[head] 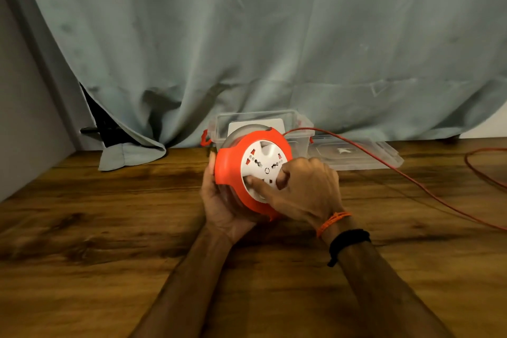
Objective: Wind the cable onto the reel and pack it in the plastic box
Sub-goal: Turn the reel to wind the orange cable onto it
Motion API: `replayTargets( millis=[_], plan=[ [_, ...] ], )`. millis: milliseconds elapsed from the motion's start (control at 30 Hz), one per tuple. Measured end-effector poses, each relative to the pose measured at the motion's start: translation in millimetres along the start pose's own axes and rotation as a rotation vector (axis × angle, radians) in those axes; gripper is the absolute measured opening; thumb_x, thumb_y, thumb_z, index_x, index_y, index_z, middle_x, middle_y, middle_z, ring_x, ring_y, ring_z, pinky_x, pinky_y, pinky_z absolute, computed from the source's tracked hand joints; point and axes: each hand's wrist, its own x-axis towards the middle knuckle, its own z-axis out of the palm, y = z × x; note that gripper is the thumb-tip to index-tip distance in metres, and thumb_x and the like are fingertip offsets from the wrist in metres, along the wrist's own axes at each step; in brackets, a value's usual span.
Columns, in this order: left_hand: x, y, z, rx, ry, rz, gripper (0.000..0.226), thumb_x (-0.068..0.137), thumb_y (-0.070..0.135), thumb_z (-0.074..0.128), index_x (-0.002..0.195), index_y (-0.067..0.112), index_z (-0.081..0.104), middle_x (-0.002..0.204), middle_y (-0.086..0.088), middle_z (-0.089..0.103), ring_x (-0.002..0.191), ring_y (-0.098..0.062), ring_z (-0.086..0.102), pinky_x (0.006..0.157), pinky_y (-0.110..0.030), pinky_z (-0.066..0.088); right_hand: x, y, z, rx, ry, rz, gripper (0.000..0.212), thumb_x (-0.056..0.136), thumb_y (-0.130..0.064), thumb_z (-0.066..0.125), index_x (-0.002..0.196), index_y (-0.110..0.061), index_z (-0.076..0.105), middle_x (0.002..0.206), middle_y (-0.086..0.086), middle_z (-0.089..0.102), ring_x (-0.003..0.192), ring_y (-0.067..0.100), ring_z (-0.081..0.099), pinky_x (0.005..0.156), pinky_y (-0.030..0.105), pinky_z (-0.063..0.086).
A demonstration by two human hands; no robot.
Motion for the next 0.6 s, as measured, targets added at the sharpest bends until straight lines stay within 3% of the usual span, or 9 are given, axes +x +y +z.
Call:
replayTargets(
  millis=[67,167,267,333,500,600],
  plan=[
    [-1,1,1,-0.006,-0.022,-0.004,0.079,0.073,0.073,0.052,0.125,0.017,0.070,0.132,-0.017,0.065,0.120,-0.038,0.063,0.105,-0.058,0.043,5,7,-10,0.059,0.002,-0.044,0.061,0.062,-0.084,0.053,0.062,-0.024,0.064,0.058,-0.013,0.057,0.069,0.015,0.063,0.064,0.030,0.050],
    [0,1,2,-0.001,-0.018,-0.023,0.077,0.076,0.074,0.047,0.126,0.019,0.070,0.131,-0.016,0.066,0.118,-0.036,0.064,0.103,-0.058,0.044,11,19,-23,0.106,-0.051,-0.167,0.035,0.068,-0.056,0.071,0.088,-0.028,0.065,0.053,-0.018,0.040,0.065,0.023,0.062,0.068,0.038,0.053],
    [0,-1,2,-0.002,-0.030,-0.028,0.079,0.077,0.073,0.049,0.130,0.019,0.066,0.135,-0.017,0.063,0.121,-0.038,0.061,0.105,-0.060,0.040,11,21,-26,0.052,-0.133,-0.262,0.057,0.069,-0.036,0.068,0.123,-0.032,0.054,0.061,-0.020,0.036,0.071,0.028,0.062,0.075,0.040,0.053],
    [0,-1,3,-0.002,-0.039,-0.025,0.079,0.074,0.073,0.053,0.131,0.019,0.066,0.135,-0.017,0.063,0.122,-0.038,0.060,0.106,-0.061,0.039,9,20,-23,-0.010,-0.149,-0.284,0.067,0.070,-0.032,0.066,0.134,-0.034,0.046,0.067,-0.014,0.041,0.074,0.026,0.061,0.078,0.039,0.052],
    [0,-1,0,-0.001,-0.038,-0.029,0.079,0.074,0.074,0.051,0.130,0.019,0.066,0.135,-0.017,0.063,0.121,-0.038,0.061,0.105,-0.061,0.040,9,24,-14,-0.048,-0.144,-0.273,0.069,0.077,-0.037,0.065,0.140,-0.039,0.037,0.080,0.001,0.064,0.082,0.025,0.061,0.082,0.040,0.053],
    [-1,0,1,0.000,-0.025,-0.028,0.080,0.073,0.074,0.052,0.131,0.021,0.066,0.136,-0.017,0.063,0.121,-0.039,0.062,0.103,-0.062,0.043,9,26,-12,-0.060,-0.098,-0.268,0.069,0.075,-0.043,0.065,0.139,-0.043,0.039,0.084,0.004,0.069,0.085,0.028,0.063,0.082,0.041,0.052]
  ],
)
